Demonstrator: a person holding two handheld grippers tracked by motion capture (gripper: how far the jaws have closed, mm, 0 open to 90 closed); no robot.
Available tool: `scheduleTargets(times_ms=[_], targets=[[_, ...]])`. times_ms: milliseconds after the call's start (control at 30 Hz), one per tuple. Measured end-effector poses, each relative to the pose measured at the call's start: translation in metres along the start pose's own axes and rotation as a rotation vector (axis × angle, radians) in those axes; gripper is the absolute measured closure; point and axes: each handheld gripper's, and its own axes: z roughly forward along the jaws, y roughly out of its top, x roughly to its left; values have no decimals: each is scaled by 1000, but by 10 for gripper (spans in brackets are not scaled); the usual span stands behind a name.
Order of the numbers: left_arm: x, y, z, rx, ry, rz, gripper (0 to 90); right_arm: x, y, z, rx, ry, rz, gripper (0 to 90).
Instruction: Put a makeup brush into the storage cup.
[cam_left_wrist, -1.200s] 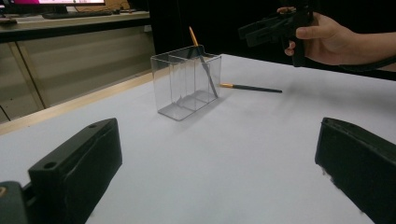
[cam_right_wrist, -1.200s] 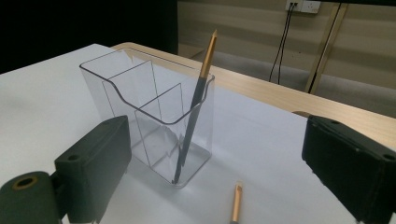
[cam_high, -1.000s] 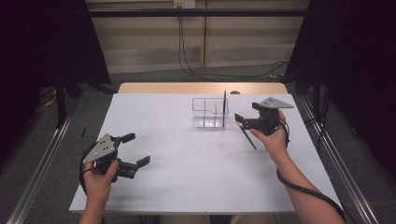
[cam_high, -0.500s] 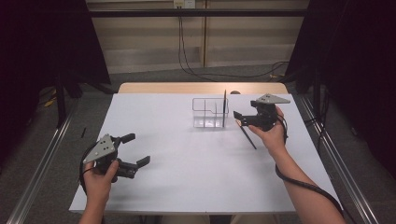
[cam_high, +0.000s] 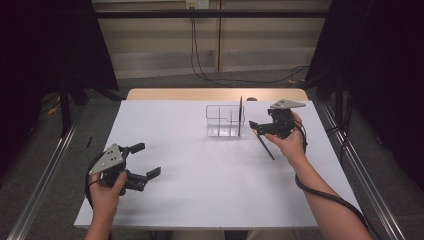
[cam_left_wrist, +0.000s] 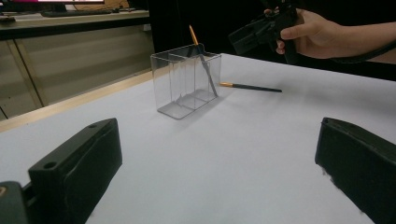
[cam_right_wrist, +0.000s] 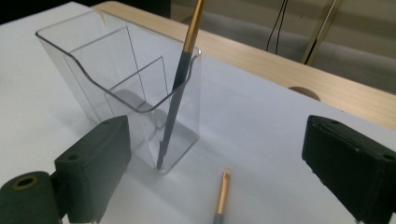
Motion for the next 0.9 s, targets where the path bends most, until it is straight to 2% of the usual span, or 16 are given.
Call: scheduleTargets(times_ms=[33,67,267,367,633,833,900], targets=[[0,0,0,-1,0,0,6,0,0,1,29,-5,-1,71],[0,0,0,0,0,0,6,0,0,1,29,-5,-1,71],[0,0,0,2,-2,0,6,-1,1,5,115,8,4,82],[0,0,1,2,-2,-1,6,0,2,6,147,-6,-25,110],[0,0,1,6,-2,4,6,-1,3,8,228,-7,-11,161],[0,0,1,5,-3,4,6,1,2,14,319,0,15,198],[0,0,1,5,-3,5,6,2,2,17,345,-1,6,199]])
